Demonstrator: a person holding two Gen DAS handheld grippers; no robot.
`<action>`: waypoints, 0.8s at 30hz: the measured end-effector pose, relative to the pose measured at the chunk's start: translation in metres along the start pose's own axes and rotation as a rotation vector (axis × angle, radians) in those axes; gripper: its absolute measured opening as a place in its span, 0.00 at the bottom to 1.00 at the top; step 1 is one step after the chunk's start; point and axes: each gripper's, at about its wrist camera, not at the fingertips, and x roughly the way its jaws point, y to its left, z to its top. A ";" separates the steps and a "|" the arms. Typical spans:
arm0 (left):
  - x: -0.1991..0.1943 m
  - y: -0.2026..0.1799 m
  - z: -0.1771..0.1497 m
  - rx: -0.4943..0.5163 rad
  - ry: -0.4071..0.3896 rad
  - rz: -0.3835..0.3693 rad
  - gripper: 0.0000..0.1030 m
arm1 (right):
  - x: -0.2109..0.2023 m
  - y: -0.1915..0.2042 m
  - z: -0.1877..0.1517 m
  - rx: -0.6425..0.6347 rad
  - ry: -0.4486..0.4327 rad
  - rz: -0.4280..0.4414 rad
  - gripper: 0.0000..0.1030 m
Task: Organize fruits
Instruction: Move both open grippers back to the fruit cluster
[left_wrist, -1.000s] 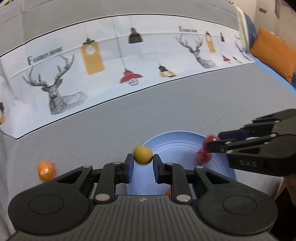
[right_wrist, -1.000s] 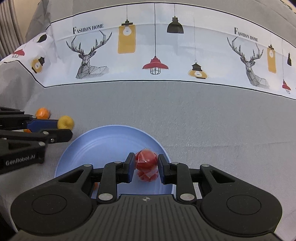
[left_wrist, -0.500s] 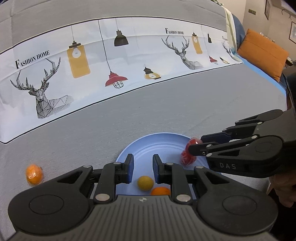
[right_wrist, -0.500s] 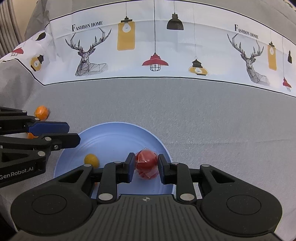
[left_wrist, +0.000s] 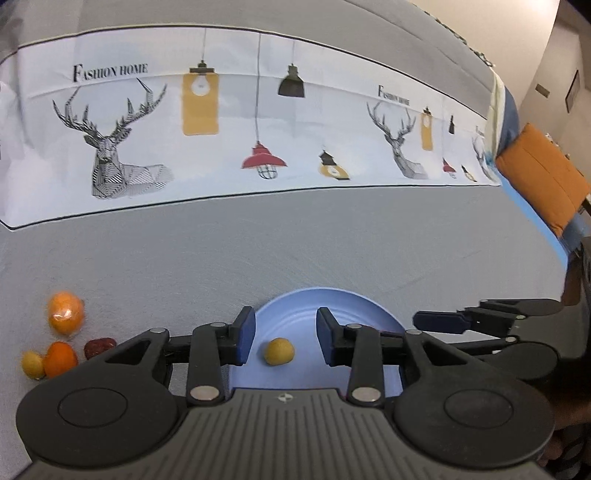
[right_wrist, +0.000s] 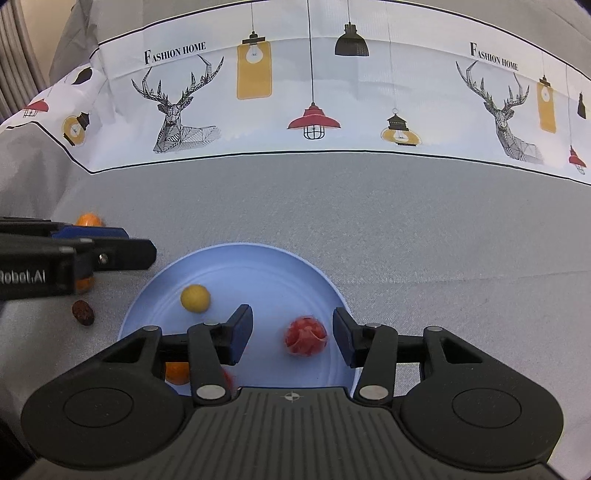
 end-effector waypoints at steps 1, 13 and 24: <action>0.000 -0.001 0.000 0.007 -0.001 0.009 0.38 | 0.000 0.000 0.000 0.001 -0.001 -0.001 0.49; 0.001 0.006 -0.001 0.000 -0.030 0.151 0.58 | 0.000 0.006 0.001 -0.022 -0.012 -0.028 0.49; -0.002 0.023 -0.001 -0.056 -0.027 0.179 0.61 | -0.001 0.010 0.004 -0.007 -0.032 -0.021 0.49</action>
